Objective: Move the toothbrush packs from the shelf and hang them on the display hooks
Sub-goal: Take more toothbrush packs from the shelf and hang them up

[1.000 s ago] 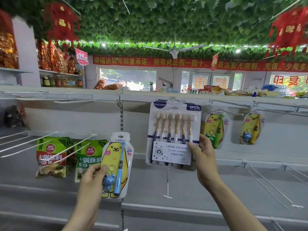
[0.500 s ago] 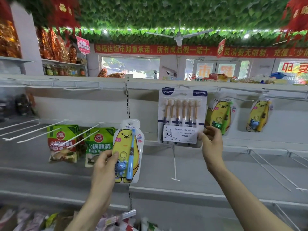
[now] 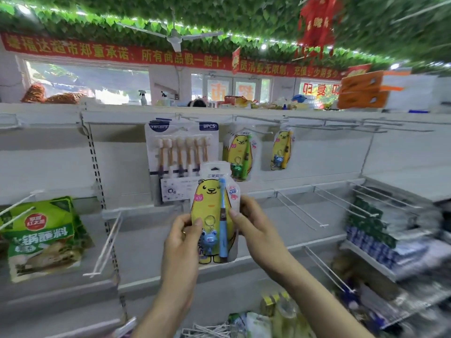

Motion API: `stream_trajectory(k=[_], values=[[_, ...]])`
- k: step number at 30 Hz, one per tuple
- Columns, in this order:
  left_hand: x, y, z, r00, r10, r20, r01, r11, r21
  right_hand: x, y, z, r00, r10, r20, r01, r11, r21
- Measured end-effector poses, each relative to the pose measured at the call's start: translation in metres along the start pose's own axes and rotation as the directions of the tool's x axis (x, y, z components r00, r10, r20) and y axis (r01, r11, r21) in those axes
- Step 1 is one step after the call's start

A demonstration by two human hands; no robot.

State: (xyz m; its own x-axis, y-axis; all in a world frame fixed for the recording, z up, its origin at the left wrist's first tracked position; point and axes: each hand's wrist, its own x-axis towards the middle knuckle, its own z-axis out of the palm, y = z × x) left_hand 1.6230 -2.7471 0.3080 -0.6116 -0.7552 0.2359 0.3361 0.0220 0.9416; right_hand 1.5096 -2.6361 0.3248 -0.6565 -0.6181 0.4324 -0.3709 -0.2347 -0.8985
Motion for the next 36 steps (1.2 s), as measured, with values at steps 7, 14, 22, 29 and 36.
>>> stream_trajectory(k=[7,14,22,29,36], values=[[-0.028,-0.018,0.101,0.987,-0.019,0.157,0.024,0.999,-0.034,-0.026,0.002,-0.108,0.979,0.051,-0.199,-0.043,0.998,0.043],[-0.05,-0.045,0.223,0.983,-0.033,0.179,0.033,0.999,0.006,-0.039,0.01,-0.251,0.97,0.058,-0.235,-0.057,0.998,0.014],[-0.047,-0.062,0.352,0.977,-0.055,0.207,0.048,0.998,0.038,-0.026,0.021,-0.383,0.969,0.083,-0.234,-0.082,0.997,0.014],[-0.005,-0.072,0.413,0.965,0.022,0.26,-0.043,0.996,0.079,0.017,0.026,-0.434,0.951,0.016,-0.31,-0.019,1.0,-0.009],[0.025,-0.073,0.46,0.949,0.108,0.296,-0.133,0.989,0.069,0.053,0.016,-0.471,0.94,-0.035,-0.34,0.023,0.999,-0.039]])
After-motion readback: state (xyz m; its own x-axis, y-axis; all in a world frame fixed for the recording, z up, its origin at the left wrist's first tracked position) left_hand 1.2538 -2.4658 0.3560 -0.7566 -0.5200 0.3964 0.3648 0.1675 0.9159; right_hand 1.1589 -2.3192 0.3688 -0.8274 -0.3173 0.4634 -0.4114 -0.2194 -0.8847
